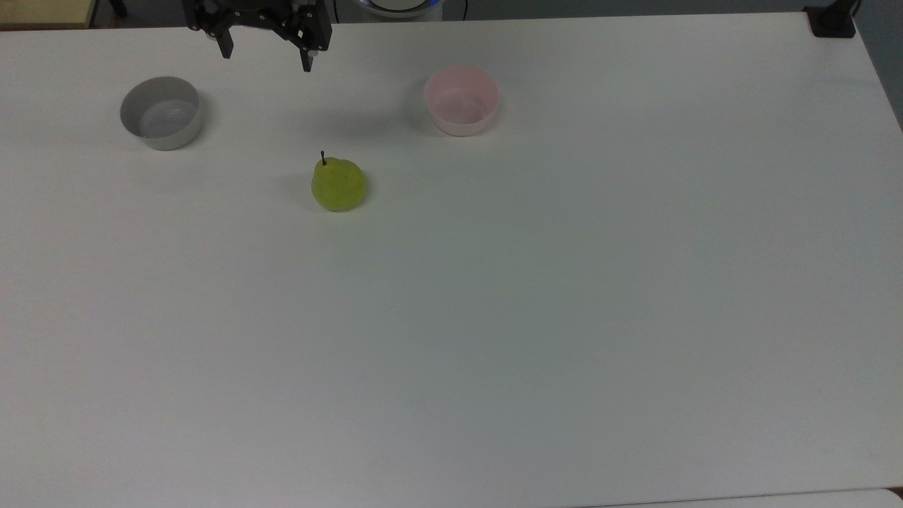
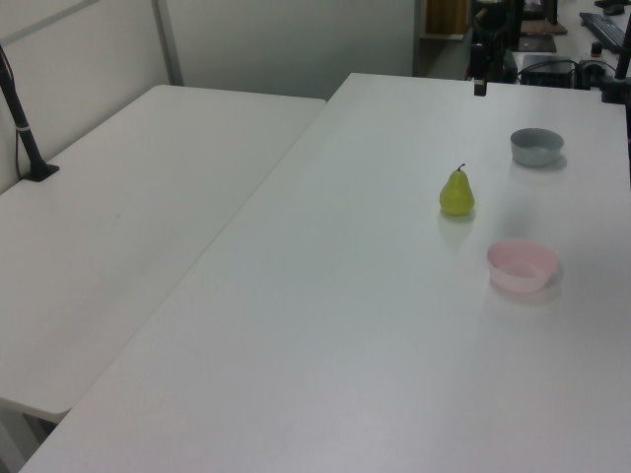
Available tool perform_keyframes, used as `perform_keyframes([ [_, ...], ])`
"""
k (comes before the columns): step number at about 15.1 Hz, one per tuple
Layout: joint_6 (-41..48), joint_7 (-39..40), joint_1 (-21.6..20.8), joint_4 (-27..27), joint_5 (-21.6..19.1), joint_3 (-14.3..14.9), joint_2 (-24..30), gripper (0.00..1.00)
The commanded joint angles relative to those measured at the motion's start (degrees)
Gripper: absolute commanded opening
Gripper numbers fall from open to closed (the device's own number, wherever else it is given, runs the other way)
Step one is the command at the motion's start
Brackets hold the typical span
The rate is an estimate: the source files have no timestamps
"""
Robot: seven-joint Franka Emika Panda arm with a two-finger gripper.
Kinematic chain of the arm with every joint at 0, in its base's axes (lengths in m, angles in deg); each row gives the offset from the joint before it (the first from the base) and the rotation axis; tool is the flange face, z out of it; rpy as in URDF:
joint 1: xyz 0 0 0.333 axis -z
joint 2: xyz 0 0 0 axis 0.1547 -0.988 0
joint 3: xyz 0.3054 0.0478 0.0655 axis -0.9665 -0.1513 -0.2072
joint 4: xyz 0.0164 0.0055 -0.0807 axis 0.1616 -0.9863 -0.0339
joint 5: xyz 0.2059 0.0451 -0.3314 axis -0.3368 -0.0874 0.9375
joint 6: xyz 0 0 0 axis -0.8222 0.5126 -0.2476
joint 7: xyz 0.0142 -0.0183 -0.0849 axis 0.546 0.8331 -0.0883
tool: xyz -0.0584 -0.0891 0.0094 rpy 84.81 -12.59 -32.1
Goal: Place the pear in the bowl
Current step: 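Move the open gripper down over the green pear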
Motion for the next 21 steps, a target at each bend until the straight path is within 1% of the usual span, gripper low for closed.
perform_keyframes([
  [1,-0.11,0.06,-1.33,0.56,-0.26,1.35,-0.28,1.0],
  [9,-0.19,0.15,-0.98,0.65,-0.35,1.35,-0.72,1.0],
  [13,-2.04,0.41,-0.63,0.74,-0.79,1.35,-1.6,1.0],
  [17,-2.04,3.04,-1.15,0.65,0.35,0.83,-2.91,1.0],
  [18,-2.3,4.7,-1.16,0.56,0.44,0.65,-3.09,1.0],
  [19,-4.65,7.16,-1.33,-0.13,0.27,0.65,-3.79,1.0],
  [21,-7.3,7.62,-1.77,-1.02,0.36,0.56,-5.89,1.0],
])
